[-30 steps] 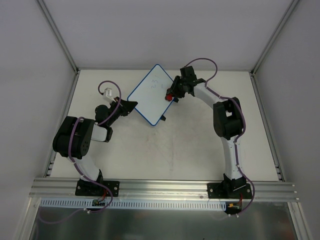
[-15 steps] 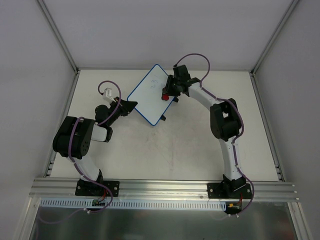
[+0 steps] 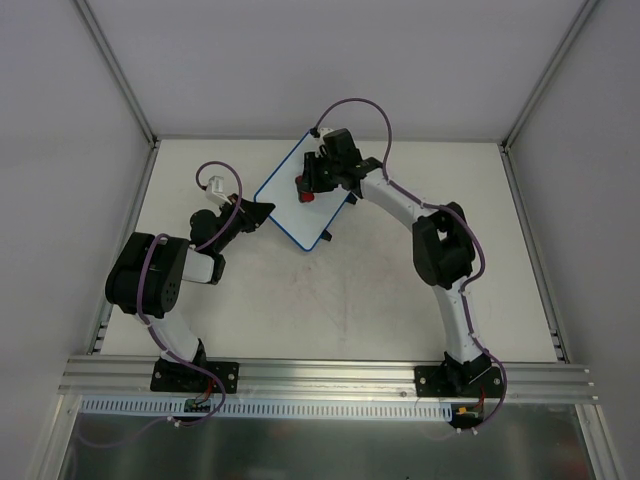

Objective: Erase the whiteboard

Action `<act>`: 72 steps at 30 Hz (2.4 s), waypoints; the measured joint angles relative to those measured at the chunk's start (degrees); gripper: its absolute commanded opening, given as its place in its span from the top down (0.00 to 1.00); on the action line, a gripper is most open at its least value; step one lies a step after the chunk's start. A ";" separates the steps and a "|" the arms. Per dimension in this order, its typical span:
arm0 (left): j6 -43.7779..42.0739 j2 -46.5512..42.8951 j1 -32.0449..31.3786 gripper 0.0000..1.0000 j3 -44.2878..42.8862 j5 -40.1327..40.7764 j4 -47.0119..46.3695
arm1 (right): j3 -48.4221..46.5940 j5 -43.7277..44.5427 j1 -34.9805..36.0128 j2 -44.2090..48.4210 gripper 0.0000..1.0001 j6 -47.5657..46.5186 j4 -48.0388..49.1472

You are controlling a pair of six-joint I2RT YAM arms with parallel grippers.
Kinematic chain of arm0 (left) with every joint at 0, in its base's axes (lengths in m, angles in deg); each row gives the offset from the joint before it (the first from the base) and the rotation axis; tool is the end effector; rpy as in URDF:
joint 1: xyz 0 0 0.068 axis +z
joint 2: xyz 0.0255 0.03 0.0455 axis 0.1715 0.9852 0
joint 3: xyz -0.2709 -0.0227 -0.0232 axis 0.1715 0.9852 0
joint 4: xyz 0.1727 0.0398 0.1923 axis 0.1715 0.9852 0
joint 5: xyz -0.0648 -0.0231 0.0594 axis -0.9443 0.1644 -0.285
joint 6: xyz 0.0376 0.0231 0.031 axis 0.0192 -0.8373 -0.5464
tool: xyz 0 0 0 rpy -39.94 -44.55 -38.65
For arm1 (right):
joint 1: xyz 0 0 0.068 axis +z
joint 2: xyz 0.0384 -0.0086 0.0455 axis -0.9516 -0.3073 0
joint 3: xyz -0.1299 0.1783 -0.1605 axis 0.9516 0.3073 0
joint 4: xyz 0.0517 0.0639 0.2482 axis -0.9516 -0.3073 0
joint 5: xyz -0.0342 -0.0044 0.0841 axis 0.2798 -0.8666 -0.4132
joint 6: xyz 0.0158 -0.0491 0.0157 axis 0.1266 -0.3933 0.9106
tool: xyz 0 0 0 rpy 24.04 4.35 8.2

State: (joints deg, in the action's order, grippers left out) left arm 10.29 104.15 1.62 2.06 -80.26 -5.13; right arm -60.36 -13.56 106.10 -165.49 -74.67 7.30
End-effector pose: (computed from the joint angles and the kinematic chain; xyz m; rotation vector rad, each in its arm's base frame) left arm 0.3013 -0.0589 0.1737 -0.1602 1.5772 -1.0920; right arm 0.4313 0.3009 0.2421 -0.6896 2.0742 0.6429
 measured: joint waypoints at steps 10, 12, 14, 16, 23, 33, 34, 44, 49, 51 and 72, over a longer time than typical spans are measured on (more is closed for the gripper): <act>-0.02 -0.02 0.02 1.00 0.00 0.02 0.04 | 0.00 -2.05 1.66 0.55 1.00 -3.26 0.59; -0.02 -0.02 0.02 1.00 0.00 0.00 0.04 | 0.00 -2.27 1.66 0.57 1.00 -3.32 0.72; -0.02 0.00 0.02 1.00 0.00 0.00 0.04 | 0.00 -2.36 1.75 0.57 1.00 -3.37 0.94; 0.00 0.00 0.02 1.00 0.00 0.00 0.04 | -0.02 -2.14 1.84 0.59 1.00 -3.48 0.98; 0.00 -0.02 0.00 1.00 0.00 -0.07 0.00 | -0.76 -1.66 1.88 0.57 1.00 -3.26 0.94; -0.02 0.00 0.00 1.00 0.00 -0.09 0.00 | -1.42 -1.05 -1.92 -1.16 1.00 5.95 2.69; -0.02 0.00 0.00 1.00 0.00 -0.11 0.00 | -1.27 -0.81 -2.64 -1.31 1.00 6.93 2.75; -0.02 0.00 -0.02 1.00 0.00 -0.35 -0.02 | 3.85 2.43 -8.72 -1.92 1.00 16.55 3.61; -0.02 0.00 -0.02 1.00 0.00 -0.37 -0.02 | 5.53 2.64 -9.92 -1.86 1.00 19.54 4.20; -0.02 0.00 -0.02 1.00 0.00 -0.39 -0.02 | 5.90 2.78 -10.27 -1.86 1.00 20.31 4.22; -0.22 -0.22 -0.33 1.00 0.39 -0.72 -0.48 | 5.64 6.25 -11.52 -2.01 1.00 21.92 1.18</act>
State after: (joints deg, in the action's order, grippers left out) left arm 10.08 103.93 1.30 2.45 -80.98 -5.61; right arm -54.72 -7.31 94.59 -167.50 -52.75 8.48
